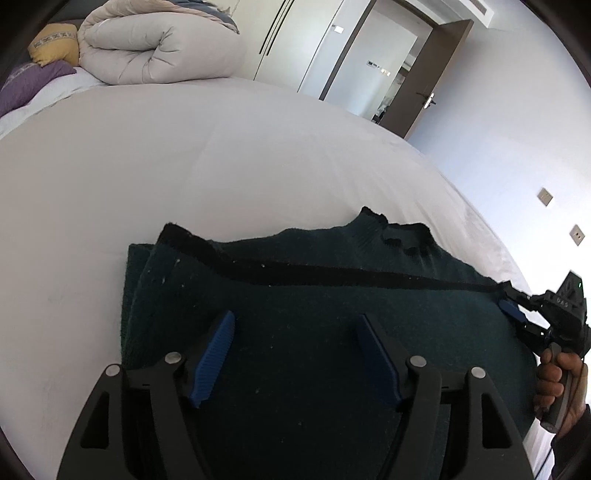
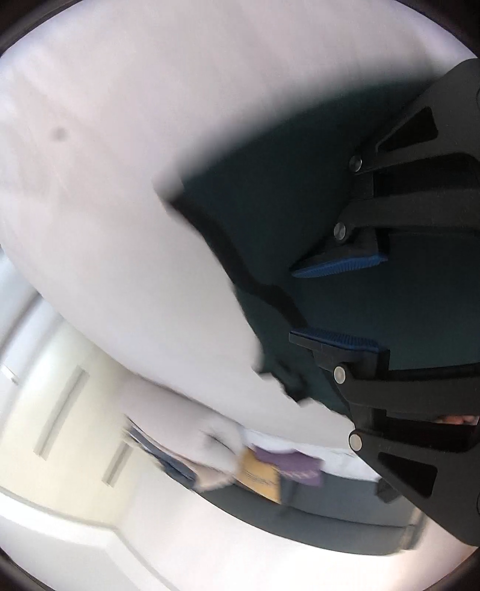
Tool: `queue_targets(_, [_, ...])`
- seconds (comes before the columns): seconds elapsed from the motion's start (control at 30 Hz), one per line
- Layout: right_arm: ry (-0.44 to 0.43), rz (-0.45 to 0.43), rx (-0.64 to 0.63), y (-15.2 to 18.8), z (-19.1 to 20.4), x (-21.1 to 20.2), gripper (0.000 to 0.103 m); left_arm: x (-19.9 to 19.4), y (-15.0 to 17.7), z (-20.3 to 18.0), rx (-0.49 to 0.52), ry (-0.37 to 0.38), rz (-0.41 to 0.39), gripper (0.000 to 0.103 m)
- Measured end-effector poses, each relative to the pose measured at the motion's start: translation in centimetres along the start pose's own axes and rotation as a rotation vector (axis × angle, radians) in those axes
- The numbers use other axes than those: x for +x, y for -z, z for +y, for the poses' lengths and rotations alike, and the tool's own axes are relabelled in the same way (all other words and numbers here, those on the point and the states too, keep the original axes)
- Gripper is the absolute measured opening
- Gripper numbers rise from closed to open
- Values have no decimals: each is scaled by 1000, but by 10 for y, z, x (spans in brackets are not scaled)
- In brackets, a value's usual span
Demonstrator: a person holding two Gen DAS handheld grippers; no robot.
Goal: Fold small clothes
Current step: 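Grasp the sweater side edge with the left gripper and lift it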
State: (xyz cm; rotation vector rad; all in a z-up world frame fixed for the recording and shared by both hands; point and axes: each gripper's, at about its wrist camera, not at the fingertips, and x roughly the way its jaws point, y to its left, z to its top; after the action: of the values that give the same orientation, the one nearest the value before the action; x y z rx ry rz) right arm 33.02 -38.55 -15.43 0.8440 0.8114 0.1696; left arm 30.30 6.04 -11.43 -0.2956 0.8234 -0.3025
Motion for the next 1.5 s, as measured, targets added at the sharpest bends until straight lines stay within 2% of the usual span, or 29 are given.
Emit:
queue_targets(0.1, [53,-89,93,-7,-27,-37,28,2,1,0,-2,9,-7,72])
queue_targets(0.2, [52,-111,81,7,-16,-62,29,-5,-1,0,-10,4,4,73])
queue_targets(0.3, [-75,-6,-5,43,27,-56,29,-27,2,-14,-58,-49,25,74])
queue_targets(0.37, [-147,119,-92,77,60,-34,29,-45,12,-29,-69,-8,26,74])
queue_targets(0.43, [-199,242,-144,110,84,-5,29,-63,26,-45,-53,23,8,80])
queue_targets(0.47, [-217,300,-159,126,92,10,29,-69,36,-53,-29,20,12,82])
queue_targets(0.53, [-191,383,-159,149,93,36,29,-69,49,-57,3,2,33,82])
queue_targets(0.6, [-176,416,-147,156,80,48,27,-64,62,-47,7,-25,60,81])
queue_targets(0.7, [-191,354,-87,142,51,35,26,-75,67,-26,-62,28,52,76])
queue_targets(0.77, [-131,274,-44,121,25,8,28,-87,66,-17,-88,30,55,76])
queue_targets(0.87, [-36,173,-5,96,-10,-38,29,-115,67,2,-140,-9,16,77])
queue_targets(0.9, [-14,146,9,92,-18,-49,30,-129,68,11,-173,-5,-15,82])
queue_targets(0.97, [-2,93,32,83,-28,-80,46,-149,71,28,-233,-19,-56,95])
queue_targets(1.0, [-2,71,39,82,-32,-89,62,-151,72,34,-250,-19,-45,96])
queue_targets(1.07, [-16,34,48,83,-30,-101,65,-147,75,43,-279,4,17,96])
queue_targets(1.27, [-91,98,-10,98,9,-79,65,-116,89,56,-335,136,197,91])
queue_targets(1.4, [-129,134,-32,114,42,-72,65,-110,83,64,-393,171,208,88])
queue_targets(1.5, [-142,162,-65,119,63,-63,65,-101,78,68,-379,197,269,86])
